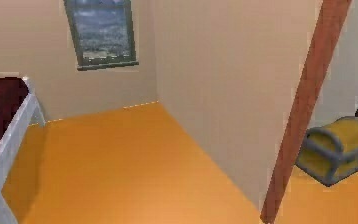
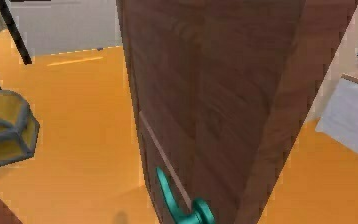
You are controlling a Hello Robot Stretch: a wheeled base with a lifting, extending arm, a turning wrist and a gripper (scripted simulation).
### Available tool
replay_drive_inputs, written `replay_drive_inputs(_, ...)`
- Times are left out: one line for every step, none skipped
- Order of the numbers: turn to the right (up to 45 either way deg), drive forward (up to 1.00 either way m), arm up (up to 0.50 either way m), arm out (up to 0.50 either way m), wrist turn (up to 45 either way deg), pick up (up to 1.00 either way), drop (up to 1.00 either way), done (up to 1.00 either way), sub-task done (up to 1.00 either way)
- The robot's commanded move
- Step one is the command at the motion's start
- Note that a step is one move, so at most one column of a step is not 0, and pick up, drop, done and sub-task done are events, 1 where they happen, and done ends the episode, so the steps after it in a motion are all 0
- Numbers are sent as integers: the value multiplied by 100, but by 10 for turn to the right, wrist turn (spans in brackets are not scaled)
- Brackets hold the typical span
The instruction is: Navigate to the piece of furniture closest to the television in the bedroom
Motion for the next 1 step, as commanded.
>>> replay_drive_inputs(-180, 0, 0, 0, 0, 0, 0, 0, 0)
